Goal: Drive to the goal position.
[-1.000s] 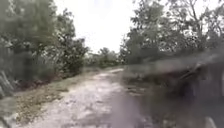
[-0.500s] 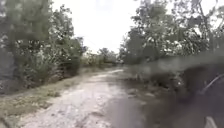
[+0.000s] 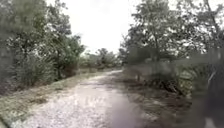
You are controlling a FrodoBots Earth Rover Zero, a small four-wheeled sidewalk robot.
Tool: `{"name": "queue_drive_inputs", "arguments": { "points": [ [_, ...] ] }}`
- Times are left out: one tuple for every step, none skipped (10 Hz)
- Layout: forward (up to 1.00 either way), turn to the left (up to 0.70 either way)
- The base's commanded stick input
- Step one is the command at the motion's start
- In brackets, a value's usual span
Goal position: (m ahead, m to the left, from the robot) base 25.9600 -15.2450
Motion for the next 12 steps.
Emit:
{"name": "queue_drive_inputs", "arguments": {
  "points": [
    [0.70,0.35],
    [0.70,0.35],
    [0.70,0.13],
    [0.70,0.00],
    [0.70,0.00],
    [0.70,0.00],
    [0.70,0.00],
    [0.70,0.00],
    [0.70,0.00],
    [0.70,0.00],
    [0.70,0.00],
    [0.70,0.00]
  ]
}}
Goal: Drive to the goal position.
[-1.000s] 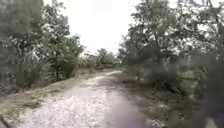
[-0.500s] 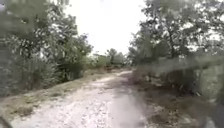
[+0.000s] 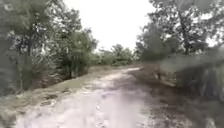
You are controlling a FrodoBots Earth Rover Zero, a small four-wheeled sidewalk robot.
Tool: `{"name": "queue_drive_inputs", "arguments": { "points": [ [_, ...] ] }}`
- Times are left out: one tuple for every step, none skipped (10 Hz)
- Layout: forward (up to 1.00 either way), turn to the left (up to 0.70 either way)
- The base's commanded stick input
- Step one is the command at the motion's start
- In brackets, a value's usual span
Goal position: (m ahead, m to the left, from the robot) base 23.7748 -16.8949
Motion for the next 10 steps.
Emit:
{"name": "queue_drive_inputs", "arguments": {
  "points": [
    [0.70,0.00],
    [0.70,0.00],
    [0.70,0.00],
    [0.70,-0.13],
    [0.70,-0.26],
    [0.70,-0.01],
    [0.70,0.00],
    [0.70,0.00],
    [0.70,0.00],
    [0.70,0.00]
  ]
}}
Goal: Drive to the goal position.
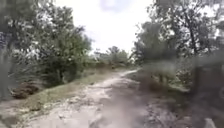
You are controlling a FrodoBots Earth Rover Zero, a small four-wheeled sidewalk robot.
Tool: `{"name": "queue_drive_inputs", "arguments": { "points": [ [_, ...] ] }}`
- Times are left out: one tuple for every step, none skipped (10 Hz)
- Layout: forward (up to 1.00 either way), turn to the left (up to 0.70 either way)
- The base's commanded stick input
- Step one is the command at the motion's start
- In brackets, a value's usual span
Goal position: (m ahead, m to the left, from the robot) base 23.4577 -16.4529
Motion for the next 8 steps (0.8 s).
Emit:
{"name": "queue_drive_inputs", "arguments": {
  "points": [
    [0.70,0.00],
    [0.70,0.00],
    [0.70,0.00],
    [0.70,0.00],
    [0.70,0.00],
    [0.70,0.00],
    [0.70,0.00],
    [0.70,0.00]
  ]
}}
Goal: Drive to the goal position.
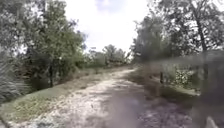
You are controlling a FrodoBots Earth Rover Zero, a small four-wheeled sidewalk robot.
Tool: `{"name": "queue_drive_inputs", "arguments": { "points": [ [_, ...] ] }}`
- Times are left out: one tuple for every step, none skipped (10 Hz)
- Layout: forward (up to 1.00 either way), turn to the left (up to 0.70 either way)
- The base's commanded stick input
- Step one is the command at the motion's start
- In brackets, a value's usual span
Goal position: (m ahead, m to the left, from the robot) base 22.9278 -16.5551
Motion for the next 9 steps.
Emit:
{"name": "queue_drive_inputs", "arguments": {
  "points": [
    [0.70,0.00],
    [0.70,0.00],
    [0.70,0.00],
    [0.70,0.00],
    [0.70,0.00],
    [0.70,0.00],
    [0.70,0.00],
    [0.70,0.00],
    [0.70,0.00]
  ]
}}
